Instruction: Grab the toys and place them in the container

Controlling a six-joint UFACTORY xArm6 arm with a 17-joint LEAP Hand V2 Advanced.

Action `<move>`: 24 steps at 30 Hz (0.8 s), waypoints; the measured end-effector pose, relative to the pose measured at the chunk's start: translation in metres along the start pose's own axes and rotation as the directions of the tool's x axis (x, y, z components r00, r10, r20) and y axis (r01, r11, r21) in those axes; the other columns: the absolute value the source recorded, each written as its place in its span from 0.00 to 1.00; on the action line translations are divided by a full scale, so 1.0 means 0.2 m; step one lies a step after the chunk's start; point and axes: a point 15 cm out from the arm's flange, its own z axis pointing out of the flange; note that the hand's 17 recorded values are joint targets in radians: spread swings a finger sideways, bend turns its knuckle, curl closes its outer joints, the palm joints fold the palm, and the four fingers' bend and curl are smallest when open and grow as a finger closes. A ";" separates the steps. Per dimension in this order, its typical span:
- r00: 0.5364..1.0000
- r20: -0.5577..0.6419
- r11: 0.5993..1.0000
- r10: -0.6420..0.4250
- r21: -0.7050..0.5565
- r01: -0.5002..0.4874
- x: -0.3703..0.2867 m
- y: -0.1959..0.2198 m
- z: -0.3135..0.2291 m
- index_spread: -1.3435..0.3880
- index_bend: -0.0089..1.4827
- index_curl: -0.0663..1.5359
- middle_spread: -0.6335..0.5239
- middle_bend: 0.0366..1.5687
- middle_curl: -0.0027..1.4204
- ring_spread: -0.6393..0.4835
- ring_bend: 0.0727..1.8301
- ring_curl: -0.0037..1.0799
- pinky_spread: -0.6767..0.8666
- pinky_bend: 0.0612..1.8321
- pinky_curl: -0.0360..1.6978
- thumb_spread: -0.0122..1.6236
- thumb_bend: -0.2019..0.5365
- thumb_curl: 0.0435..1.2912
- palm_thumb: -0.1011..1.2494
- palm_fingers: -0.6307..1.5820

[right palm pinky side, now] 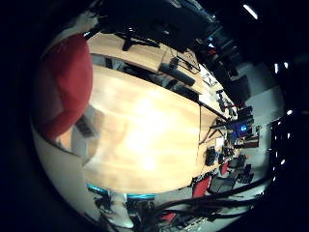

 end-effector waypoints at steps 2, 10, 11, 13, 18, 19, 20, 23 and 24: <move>1.000 0.016 1.000 -0.025 -0.009 0.025 -0.12 -0.01 0.03 0.62 0.72 0.42 0.40 0.77 0.43 0.38 0.73 0.47 0.24 0.66 0.36 0.83 0.26 0.23 0.64 0.86; 0.992 0.063 0.992 -0.108 -0.060 0.112 -0.45 -0.02 0.17 0.62 0.72 0.42 0.40 0.78 0.43 0.38 0.73 0.47 0.24 0.66 0.36 0.83 0.26 0.23 0.64 0.86; 0.991 0.062 0.990 -0.120 -0.066 0.124 -0.48 -0.02 0.19 0.62 0.72 0.42 0.40 0.78 0.43 0.39 0.74 0.47 0.24 0.66 0.36 0.83 0.26 0.23 0.64 0.86; 0.989 0.054 0.987 -0.138 -0.075 0.142 -0.52 -0.03 0.22 0.62 0.71 0.42 0.40 0.78 0.42 0.39 0.74 0.47 0.24 0.66 0.36 0.83 0.26 0.23 0.64 0.86; 0.982 0.049 0.979 -0.180 -0.090 0.184 -0.64 -0.01 0.26 0.62 0.71 0.42 0.40 0.78 0.42 0.39 0.74 0.47 0.24 0.66 0.36 0.83 0.26 0.23 0.64 0.86; 0.982 0.050 0.978 -0.183 -0.094 0.187 -0.65 -0.01 0.27 0.62 0.71 0.42 0.39 0.78 0.42 0.38 0.74 0.47 0.24 0.66 0.36 0.83 0.26 0.23 0.64 0.86; 0.982 0.051 0.978 -0.184 -0.094 0.189 -0.65 -0.01 0.28 0.62 0.71 0.42 0.40 0.78 0.42 0.38 0.74 0.47 0.24 0.66 0.36 0.83 0.26 0.23 0.64 0.86; 0.980 0.053 0.976 -0.189 -0.099 0.194 -0.67 -0.01 0.29 0.62 0.71 0.42 0.40 0.78 0.42 0.38 0.74 0.47 0.23 0.66 0.36 0.83 0.26 0.23 0.65 0.86; 0.980 0.054 0.976 -0.190 -0.100 0.195 -0.67 -0.01 0.29 0.62 0.71 0.42 0.39 0.78 0.42 0.38 0.74 0.47 0.23 0.66 0.36 0.83 0.26 0.23 0.65 0.86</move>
